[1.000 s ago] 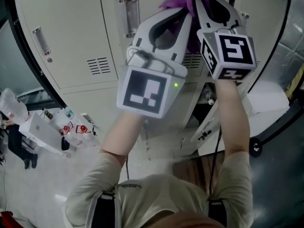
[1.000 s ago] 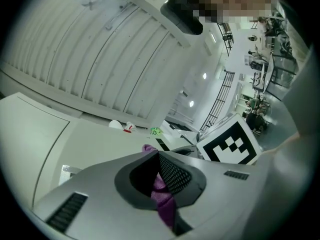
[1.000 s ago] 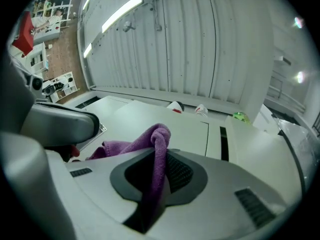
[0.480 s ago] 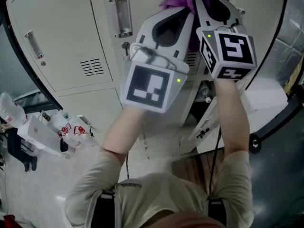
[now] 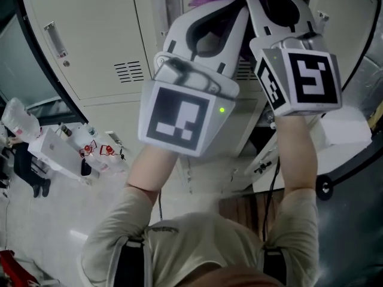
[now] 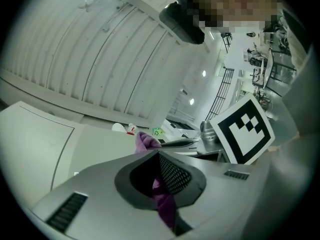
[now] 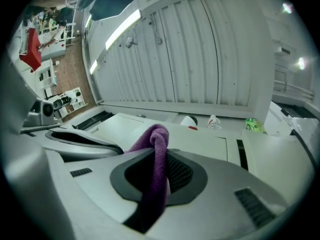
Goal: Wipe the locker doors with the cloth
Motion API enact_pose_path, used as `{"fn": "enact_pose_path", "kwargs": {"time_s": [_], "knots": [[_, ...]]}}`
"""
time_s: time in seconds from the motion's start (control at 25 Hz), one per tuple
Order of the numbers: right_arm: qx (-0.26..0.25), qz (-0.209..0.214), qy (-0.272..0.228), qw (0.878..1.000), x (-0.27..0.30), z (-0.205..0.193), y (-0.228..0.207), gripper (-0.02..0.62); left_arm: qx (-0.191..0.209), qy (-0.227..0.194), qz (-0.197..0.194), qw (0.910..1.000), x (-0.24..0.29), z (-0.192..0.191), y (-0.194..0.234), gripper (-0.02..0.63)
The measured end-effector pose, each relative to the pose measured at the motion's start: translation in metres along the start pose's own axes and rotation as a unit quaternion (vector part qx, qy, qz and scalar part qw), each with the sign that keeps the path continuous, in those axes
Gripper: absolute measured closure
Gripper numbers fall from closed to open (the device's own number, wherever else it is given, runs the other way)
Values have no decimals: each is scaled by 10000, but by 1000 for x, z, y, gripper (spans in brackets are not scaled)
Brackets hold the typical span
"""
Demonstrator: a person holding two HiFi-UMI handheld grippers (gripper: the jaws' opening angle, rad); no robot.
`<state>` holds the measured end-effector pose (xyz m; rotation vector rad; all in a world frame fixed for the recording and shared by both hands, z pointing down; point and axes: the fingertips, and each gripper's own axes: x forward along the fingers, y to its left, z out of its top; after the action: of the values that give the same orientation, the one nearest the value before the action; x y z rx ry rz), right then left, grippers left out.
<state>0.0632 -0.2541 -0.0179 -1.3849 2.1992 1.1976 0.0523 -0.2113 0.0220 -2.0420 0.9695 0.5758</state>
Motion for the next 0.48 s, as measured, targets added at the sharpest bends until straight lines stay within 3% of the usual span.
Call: {"fn": "enact_pose_path", "kwargs": {"time_s": [0.48], "knots": [[543, 850, -358, 9943, 15, 12, 82, 548, 486, 652, 618, 9948, -66, -3, 46, 607]]}}
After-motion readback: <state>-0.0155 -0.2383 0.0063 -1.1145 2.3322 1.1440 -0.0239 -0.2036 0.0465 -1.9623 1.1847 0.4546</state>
